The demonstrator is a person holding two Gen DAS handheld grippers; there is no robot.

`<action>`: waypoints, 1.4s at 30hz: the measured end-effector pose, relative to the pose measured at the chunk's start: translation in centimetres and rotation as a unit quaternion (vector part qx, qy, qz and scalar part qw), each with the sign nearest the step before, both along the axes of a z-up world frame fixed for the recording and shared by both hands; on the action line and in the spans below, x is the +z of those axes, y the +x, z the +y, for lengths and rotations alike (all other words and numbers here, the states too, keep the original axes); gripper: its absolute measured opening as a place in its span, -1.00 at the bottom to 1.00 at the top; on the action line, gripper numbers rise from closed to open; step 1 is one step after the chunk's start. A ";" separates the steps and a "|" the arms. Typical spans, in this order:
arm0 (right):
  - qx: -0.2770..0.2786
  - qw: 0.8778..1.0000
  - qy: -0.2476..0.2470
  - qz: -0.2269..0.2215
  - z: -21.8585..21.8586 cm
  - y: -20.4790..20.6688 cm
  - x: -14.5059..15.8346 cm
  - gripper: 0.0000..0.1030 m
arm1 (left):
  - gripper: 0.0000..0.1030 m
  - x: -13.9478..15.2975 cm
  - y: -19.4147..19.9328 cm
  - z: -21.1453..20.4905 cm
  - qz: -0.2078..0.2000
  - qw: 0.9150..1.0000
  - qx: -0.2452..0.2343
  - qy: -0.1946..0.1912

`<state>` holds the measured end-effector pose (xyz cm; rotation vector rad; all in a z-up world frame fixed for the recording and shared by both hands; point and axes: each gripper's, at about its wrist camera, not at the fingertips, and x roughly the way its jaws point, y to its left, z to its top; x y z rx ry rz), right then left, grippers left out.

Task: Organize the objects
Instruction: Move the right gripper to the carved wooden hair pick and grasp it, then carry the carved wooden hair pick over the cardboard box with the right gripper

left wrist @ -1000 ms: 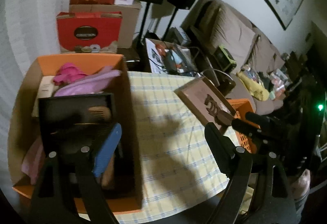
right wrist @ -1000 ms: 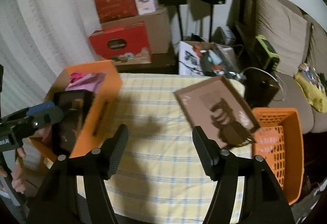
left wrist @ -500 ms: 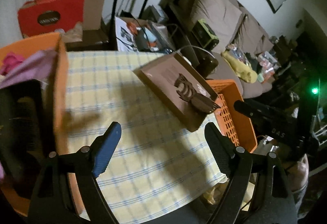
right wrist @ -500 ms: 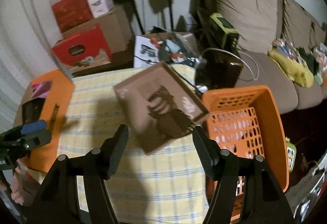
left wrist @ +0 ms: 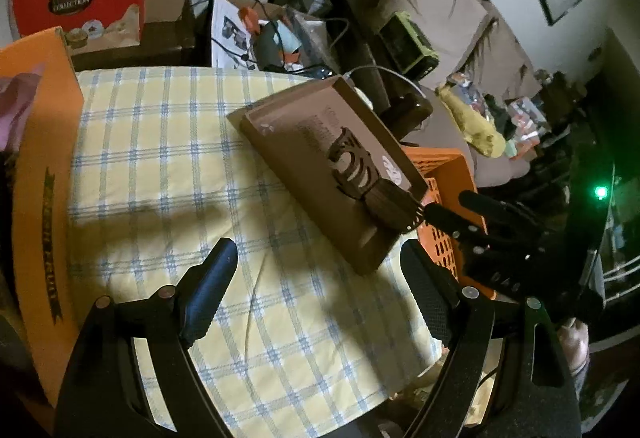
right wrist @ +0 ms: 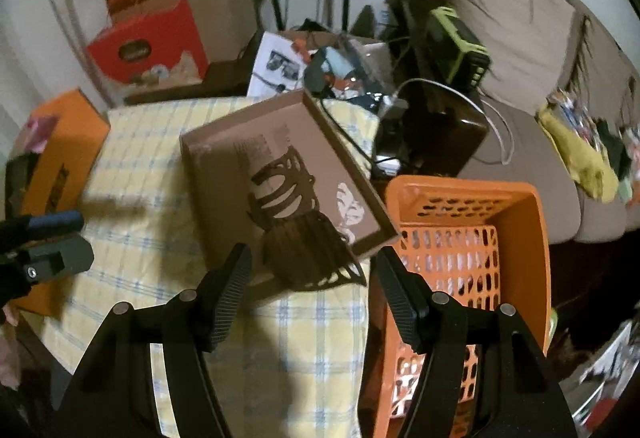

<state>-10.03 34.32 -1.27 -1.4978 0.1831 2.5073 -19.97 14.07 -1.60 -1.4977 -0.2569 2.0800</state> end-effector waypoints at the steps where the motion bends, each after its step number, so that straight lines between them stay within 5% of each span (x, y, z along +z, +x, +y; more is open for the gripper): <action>1: 0.007 1.000 0.000 -0.004 0.0 -0.3 -0.4 0.29 | 0.62 -0.2 -0.3 0.1 -0.002 1.000 0.004 -0.003; 12: 0.058 0.997 0.014 -0.051 0.2 -3.1 -3.8 0.58 | 0.68 -2.3 -2.4 1.1 -0.024 0.999 0.033 -0.017; 24: 0.074 0.993 0.018 -0.090 0.4 -4.6 -6.2 0.57 | 0.68 -3.5 -2.7 1.8 -0.037 0.999 0.022 -0.024; 27: 0.083 0.992 0.024 -0.096 0.0 -4.6 -6.7 0.38 | 0.68 -3.6 -2.7 2.2 -0.038 0.999 0.018 -0.021; 33: 0.080 0.992 0.026 -0.090 -0.3 -4.5 -6.7 0.38 | 0.68 -4.0 -2.4 2.4 -0.052 0.998 0.018 -0.006; 42: 0.062 0.995 -0.058 -0.055 -0.4 -3.1 -4.0 0.38 | 0.68 -4.7 -1.7 2.8 -0.088 0.995 0.007 0.049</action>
